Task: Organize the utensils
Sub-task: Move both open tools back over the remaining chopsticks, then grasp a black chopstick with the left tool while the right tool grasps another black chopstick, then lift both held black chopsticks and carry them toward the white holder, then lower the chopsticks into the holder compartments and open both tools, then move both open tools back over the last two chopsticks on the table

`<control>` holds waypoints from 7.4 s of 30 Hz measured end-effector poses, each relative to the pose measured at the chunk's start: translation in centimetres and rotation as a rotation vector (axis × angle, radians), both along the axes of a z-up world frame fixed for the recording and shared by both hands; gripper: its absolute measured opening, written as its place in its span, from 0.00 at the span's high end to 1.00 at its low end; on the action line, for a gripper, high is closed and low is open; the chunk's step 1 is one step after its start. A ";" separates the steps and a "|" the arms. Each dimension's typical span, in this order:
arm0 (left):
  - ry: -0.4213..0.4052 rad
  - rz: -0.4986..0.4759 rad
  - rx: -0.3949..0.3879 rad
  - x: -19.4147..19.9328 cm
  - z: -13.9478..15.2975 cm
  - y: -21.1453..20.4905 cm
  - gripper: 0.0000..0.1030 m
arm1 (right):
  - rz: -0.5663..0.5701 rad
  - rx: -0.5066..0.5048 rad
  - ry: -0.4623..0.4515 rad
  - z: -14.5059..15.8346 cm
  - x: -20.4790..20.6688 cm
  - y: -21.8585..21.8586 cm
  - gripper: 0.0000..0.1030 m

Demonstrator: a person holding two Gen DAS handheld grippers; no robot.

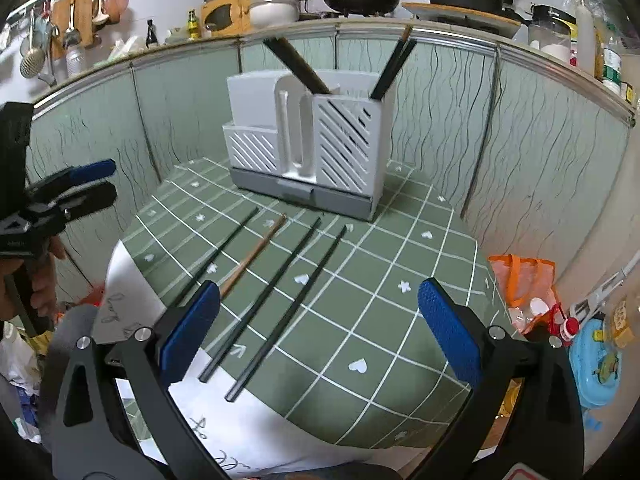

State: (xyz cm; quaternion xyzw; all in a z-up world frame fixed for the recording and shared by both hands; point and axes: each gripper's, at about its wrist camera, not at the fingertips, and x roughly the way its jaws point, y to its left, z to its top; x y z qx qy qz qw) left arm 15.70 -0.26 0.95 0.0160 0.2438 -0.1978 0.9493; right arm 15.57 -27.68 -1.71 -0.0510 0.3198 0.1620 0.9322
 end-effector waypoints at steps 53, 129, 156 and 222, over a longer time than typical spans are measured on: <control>0.210 0.272 0.192 -1.5 -11.1 -5.3 0.92 | -0.288 -0.033 0.059 -9.6 -0.7 4.4 0.94; 0.043 0.118 -0.002 0.8 6.6 0.5 0.92 | -0.178 0.090 -0.158 8.5 -1.0 -1.4 0.94; 0.011 -0.084 -0.002 7.0 15.5 -4.3 0.92 | -0.070 0.194 -0.218 18.3 3.8 -3.6 0.94; -0.064 -0.022 0.044 10.4 14.0 -4.2 0.04 | -0.053 0.045 -0.195 16.9 9.7 -2.9 0.07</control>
